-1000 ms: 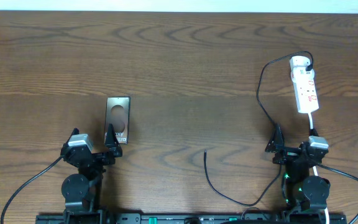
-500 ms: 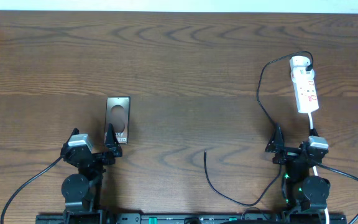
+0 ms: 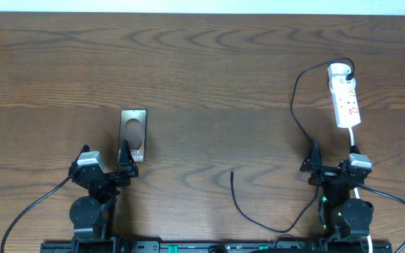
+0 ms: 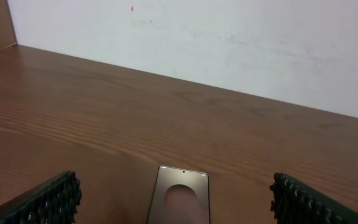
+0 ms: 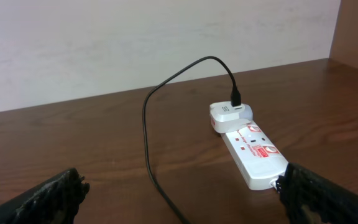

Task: Plug charger to phone and switch on socket

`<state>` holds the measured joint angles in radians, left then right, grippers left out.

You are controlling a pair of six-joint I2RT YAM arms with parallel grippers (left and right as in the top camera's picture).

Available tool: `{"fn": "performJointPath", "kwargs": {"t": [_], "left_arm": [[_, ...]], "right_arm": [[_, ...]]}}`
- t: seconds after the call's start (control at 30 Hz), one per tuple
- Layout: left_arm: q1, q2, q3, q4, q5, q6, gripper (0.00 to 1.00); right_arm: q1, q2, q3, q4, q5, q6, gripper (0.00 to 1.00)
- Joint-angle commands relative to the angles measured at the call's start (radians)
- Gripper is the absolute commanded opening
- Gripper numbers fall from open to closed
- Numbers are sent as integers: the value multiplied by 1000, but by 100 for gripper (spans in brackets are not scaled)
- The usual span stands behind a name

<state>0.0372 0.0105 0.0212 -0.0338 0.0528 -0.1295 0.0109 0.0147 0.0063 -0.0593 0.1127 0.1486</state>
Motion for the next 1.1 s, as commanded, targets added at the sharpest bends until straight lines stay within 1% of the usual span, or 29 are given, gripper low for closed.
{"fn": "performJointPath", "kwargs": {"t": [0.0, 0.77, 1.07], "left_arm": [[-2, 0, -17, -37, -13, 13, 96], [-2, 0, -17, -36, -12, 13, 96], [-2, 7, 12, -37, 40, 15, 96]], "right_arm": [[10, -9, -1, -4, 8, -8, 99], [10, -9, -1, -4, 8, -8, 99], [10, -9, -1, -4, 8, -8, 99]]}}
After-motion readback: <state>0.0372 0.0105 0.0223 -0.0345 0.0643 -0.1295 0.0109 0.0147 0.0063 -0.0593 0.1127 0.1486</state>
